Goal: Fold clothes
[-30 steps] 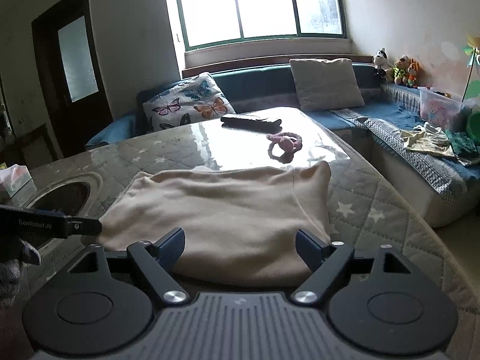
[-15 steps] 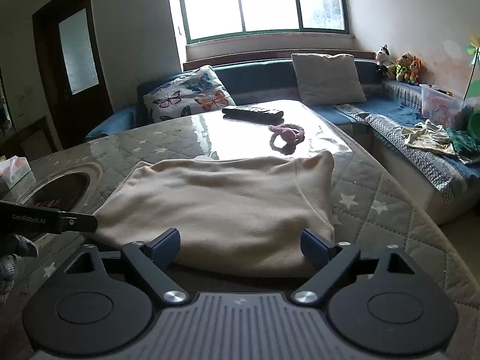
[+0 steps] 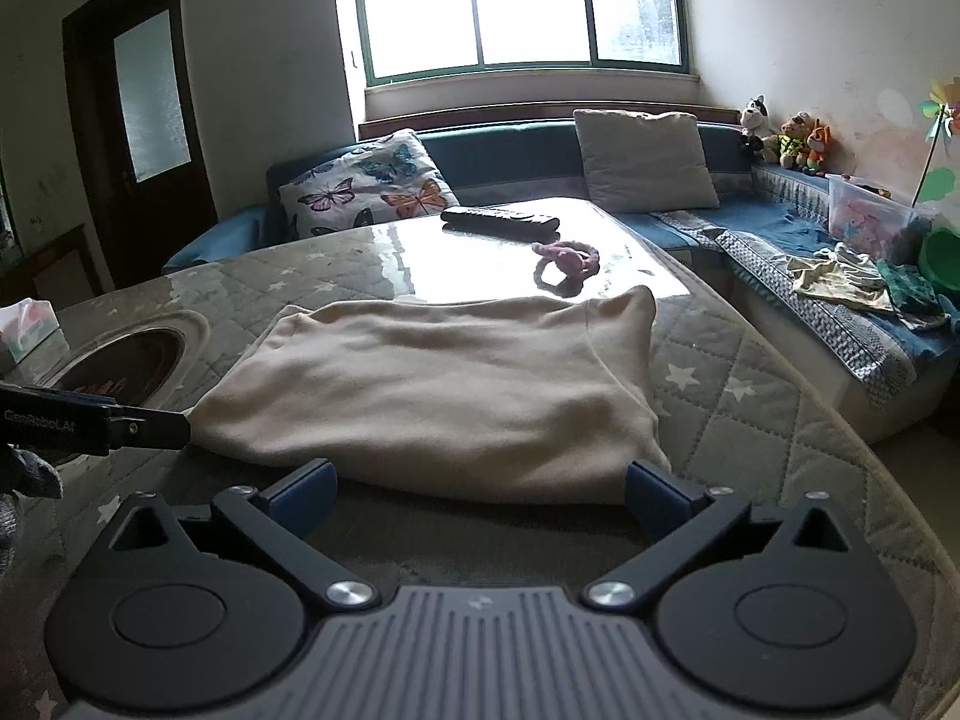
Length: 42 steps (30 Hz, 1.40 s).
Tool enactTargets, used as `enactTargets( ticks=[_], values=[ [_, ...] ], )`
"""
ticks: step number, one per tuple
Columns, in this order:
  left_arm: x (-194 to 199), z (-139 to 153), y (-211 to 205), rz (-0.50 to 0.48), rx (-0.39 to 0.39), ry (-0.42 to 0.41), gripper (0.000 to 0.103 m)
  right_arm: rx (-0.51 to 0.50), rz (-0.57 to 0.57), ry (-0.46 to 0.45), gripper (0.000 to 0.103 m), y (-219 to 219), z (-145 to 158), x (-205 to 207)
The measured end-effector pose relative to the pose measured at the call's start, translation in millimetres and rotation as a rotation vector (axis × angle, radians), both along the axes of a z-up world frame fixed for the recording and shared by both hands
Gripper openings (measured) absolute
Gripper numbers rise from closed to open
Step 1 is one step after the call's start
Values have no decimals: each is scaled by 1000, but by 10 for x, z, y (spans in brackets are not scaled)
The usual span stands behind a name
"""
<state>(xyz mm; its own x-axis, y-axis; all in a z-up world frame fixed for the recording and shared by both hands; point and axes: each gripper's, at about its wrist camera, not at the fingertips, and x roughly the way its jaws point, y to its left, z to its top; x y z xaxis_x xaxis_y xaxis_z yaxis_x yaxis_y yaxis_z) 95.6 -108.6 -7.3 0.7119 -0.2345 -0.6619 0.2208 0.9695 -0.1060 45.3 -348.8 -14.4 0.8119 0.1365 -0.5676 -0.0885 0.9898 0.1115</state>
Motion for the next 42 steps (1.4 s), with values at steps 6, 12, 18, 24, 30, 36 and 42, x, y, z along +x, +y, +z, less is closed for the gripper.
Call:
enactTargets(
  ticks=[6,12,18,24,30,36,42],
  values=[
    [-112,38,-6,-16,3,-20,103,-12,-3,-4,103,33,21,-97],
    [-211,48,-25,-31,16,-15,103,-14,-13,-4,103,58,35,-178],
    [-315,33,-48,-50,16,-5,103,-21,-7,1,103,121,39,-263],
    [-405,35,-52,-61,16,-6,103,-34,-5,-1,103,171,57,-343],
    [-497,24,-72,-75,30,-7,103,-34,-3,-1,103,209,70,-425],
    [-593,15,-110,-90,46,-14,103,-49,-15,-1,103,250,87,-495],
    [-666,19,-127,-97,52,-23,103,-62,-19,0,103,271,91,-555]
  ],
)
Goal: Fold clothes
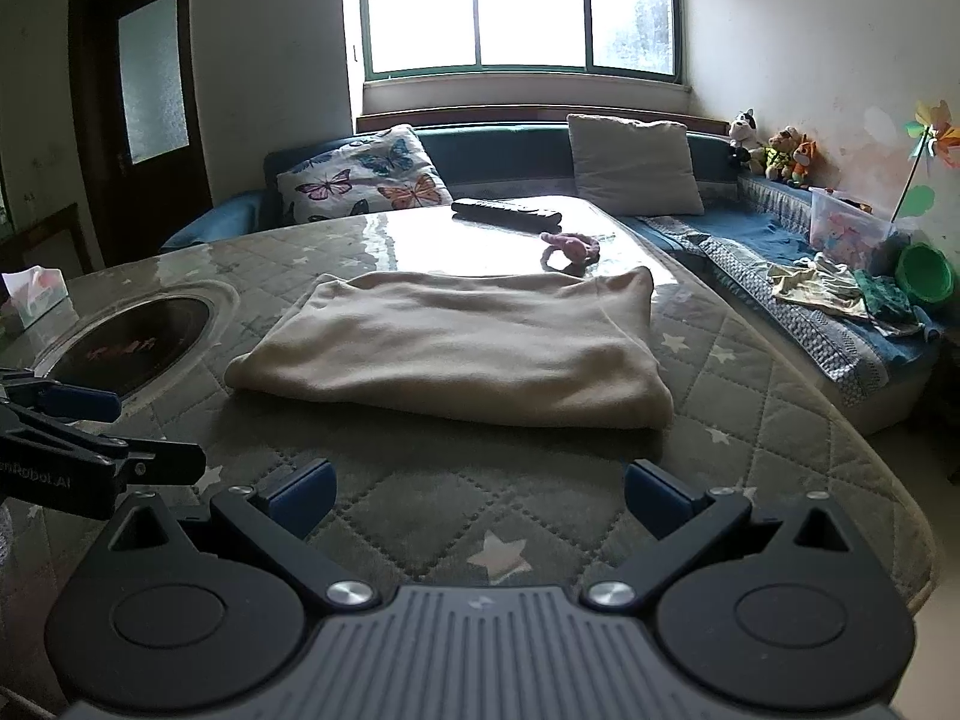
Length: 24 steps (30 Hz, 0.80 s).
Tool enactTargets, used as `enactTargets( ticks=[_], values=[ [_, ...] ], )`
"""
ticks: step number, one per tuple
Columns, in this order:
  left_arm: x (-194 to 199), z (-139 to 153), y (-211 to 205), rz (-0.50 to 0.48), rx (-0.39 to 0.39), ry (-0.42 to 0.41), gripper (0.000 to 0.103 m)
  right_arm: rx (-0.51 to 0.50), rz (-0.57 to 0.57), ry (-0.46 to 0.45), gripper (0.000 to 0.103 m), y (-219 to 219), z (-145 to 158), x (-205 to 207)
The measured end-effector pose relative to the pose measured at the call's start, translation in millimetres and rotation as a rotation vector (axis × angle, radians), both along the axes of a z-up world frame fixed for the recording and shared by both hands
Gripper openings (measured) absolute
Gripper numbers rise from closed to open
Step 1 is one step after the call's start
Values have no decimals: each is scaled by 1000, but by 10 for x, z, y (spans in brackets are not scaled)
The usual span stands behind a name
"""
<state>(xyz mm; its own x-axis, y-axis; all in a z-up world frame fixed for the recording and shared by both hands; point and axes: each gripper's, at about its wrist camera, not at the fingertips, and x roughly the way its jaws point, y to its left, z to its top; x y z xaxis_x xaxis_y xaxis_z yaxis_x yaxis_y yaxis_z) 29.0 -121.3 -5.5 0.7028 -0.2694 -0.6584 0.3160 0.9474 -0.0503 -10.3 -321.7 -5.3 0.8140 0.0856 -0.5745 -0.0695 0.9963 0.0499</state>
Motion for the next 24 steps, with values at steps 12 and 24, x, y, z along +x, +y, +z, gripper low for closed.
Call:
enactTargets(
  ticks=[12,24],
  values=[
    [-99,-9,-18,-14,5,-6,103,-11,-4,11,103,22,-19,-100],
    [-171,-3,-62,-35,5,-19,103,-13,-1,10,103,23,-31,-123]
  ],
)
